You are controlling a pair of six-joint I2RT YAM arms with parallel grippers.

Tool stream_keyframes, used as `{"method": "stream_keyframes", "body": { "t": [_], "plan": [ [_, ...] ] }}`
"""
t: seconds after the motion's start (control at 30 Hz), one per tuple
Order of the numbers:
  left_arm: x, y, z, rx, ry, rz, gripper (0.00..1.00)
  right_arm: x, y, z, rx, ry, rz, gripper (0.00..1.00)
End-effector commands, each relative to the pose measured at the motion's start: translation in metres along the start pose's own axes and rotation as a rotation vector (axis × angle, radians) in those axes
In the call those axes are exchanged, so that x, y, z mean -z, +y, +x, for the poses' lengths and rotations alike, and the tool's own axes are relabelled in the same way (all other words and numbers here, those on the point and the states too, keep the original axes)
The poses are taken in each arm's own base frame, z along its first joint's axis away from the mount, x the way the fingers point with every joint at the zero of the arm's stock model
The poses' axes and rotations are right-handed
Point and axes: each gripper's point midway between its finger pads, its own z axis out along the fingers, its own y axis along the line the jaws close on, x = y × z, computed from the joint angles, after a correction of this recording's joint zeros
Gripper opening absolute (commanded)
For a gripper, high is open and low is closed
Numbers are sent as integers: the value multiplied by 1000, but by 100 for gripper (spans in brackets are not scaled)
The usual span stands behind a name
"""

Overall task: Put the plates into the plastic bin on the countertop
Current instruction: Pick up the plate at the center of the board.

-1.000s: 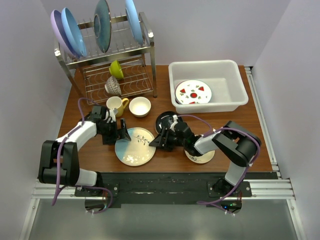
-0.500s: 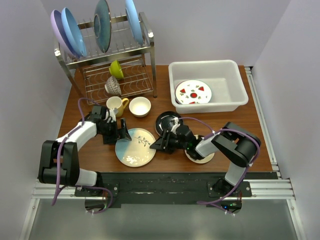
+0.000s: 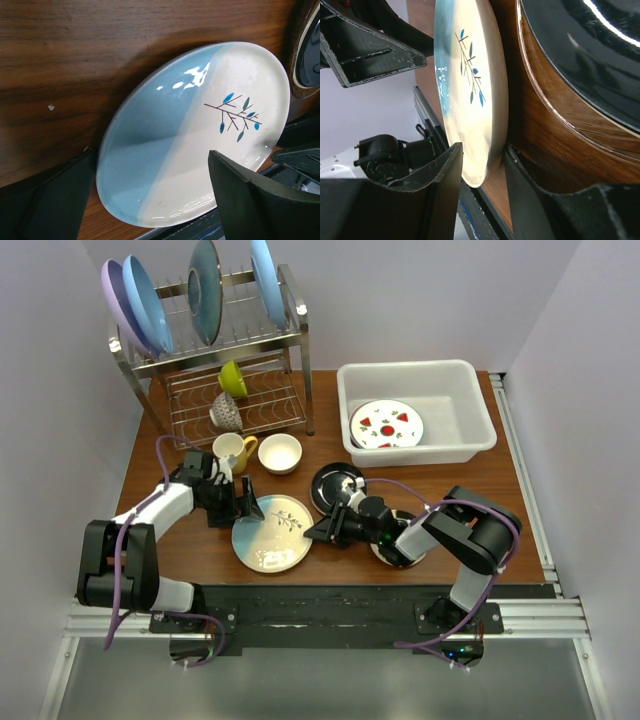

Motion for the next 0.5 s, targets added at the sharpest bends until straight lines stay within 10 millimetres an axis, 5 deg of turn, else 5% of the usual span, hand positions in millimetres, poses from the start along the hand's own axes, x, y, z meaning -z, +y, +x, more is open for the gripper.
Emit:
{"method": "stream_keyframes", "body": {
  "t": [0.0, 0.47],
  "plan": [
    [-5, -26, 11, 7, 49, 134, 96, 3, 66, -20, 37, -93, -228, 39],
    [-14, -45, 19, 13, 75, 209, 95, 7, 87, -16, 13, -79, -414, 34]
  ]
}}
